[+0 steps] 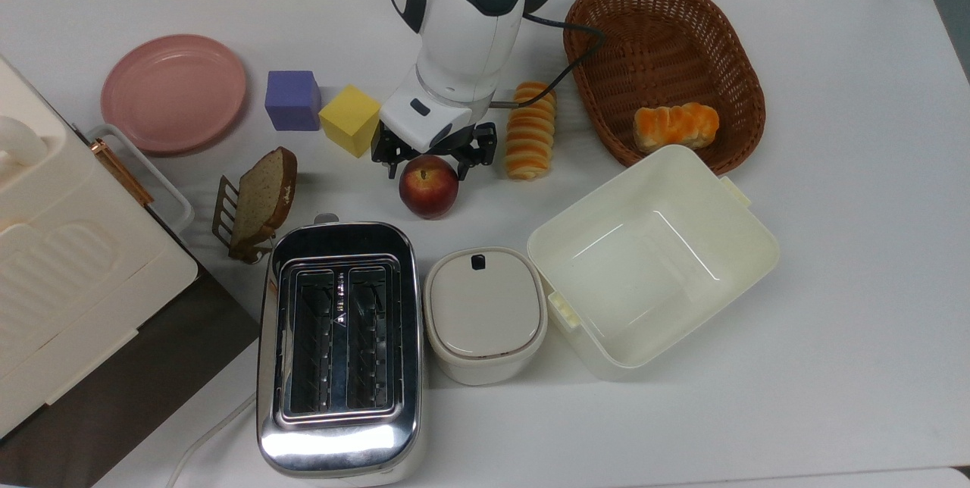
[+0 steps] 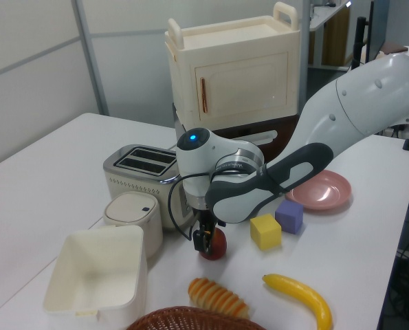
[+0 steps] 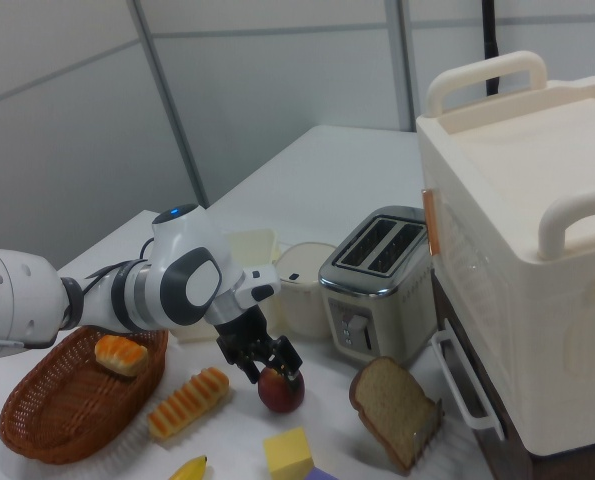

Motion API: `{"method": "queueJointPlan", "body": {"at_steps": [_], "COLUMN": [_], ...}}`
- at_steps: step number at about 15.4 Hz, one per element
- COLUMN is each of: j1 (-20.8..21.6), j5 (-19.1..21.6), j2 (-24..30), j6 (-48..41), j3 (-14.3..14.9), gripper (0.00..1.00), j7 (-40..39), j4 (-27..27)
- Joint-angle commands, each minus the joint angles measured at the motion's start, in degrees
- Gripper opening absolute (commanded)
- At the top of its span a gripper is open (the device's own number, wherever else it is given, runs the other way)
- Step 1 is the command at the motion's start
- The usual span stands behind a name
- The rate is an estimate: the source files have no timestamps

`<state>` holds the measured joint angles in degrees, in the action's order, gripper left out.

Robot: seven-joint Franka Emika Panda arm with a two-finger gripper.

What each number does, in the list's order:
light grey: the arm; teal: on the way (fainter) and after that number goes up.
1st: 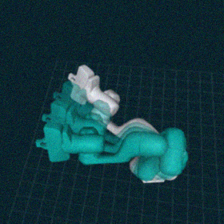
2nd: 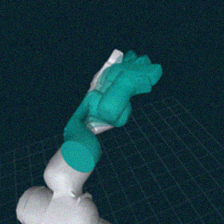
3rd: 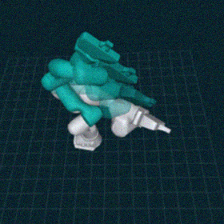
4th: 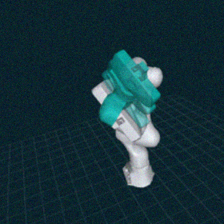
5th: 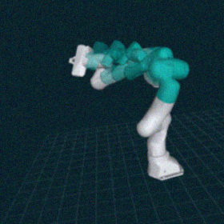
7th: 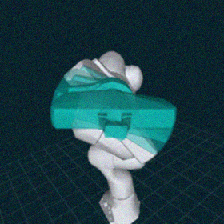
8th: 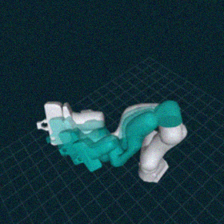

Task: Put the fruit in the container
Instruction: 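Close the gripper around the red apple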

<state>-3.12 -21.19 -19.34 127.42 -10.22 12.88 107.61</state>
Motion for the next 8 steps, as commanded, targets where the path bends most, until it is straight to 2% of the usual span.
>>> {"method": "queueJointPlan", "body": {"at_steps": [1,2,3,4,5,6,8], "j1": [-0.8,-0.8,-0.8,-0.8,-0.8,-0.8,-0.8], "j5": [-1.6,-1.7,-1.7,-1.7,-1.7,-1.7,-1.7], "j2": [0.5,0.5,0.5,0.5,0.5,0.6,0.6], "j6": [1.7,1.7,1.7,1.7,1.7,1.7,1.7], "j3": [-0.8,-0.8,-0.8,-0.8,-0.8,-0.8,-0.8], "gripper": [0.89,0.58,0.38,0.33,0.23,0.2,0.21], "j7": [0.6,0.4,0.4,0.4,0.4,0.4,0.5], "j4": [1.5,1.5,1.5,1.5,1.5,1.5,1.5]}}
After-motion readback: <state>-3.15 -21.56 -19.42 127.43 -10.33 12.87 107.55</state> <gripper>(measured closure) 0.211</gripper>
